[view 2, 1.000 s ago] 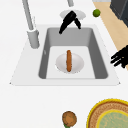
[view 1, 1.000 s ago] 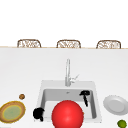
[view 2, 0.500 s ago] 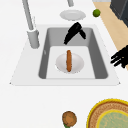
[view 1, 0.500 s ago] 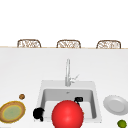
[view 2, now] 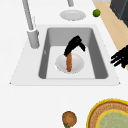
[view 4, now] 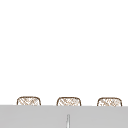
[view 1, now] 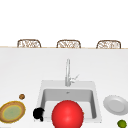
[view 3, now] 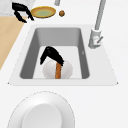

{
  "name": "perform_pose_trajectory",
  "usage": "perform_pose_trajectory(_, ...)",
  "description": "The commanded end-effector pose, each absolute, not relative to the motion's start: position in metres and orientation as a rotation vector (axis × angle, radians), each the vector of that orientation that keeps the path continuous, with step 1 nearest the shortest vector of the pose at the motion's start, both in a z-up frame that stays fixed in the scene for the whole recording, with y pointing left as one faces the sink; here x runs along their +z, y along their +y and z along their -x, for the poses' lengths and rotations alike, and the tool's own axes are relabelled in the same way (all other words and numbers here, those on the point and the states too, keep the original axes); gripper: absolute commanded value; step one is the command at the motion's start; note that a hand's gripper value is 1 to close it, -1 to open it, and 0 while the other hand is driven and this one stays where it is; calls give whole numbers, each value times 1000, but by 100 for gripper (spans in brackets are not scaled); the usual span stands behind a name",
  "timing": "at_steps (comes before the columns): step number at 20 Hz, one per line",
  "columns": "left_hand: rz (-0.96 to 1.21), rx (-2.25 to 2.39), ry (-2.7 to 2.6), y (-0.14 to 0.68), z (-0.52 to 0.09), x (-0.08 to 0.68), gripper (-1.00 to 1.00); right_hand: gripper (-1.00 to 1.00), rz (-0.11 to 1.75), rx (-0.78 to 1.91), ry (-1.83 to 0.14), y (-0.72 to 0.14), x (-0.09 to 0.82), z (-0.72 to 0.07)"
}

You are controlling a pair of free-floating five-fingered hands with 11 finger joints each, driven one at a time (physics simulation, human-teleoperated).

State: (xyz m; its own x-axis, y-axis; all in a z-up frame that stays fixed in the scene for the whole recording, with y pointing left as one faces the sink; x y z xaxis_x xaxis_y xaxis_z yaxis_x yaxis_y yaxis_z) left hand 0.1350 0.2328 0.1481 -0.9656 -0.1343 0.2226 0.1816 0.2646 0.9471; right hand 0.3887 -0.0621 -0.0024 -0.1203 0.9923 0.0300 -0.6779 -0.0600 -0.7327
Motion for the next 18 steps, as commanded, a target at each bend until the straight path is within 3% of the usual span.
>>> perform_pose_trajectory(1, 44, -1761, -2279, 233, -135, 148, 0, -100, 633, 1584, -756, -65, -32, -402)
perform_pose_trajectory(11, 44, -1761, -2279, 233, -135, 148, 0, -100, 560, 1599, -701, -60, -114, -475)
perform_pose_trajectory(17, 44, -1761, -2279, 233, -135, 148, 0, -100, 578, 1577, -734, -63, -107, -451)
perform_pose_trajectory(18, 44, -1761, -2279, 233, -135, 148, 0, 100, 578, 1577, -721, -63, -106, -450)
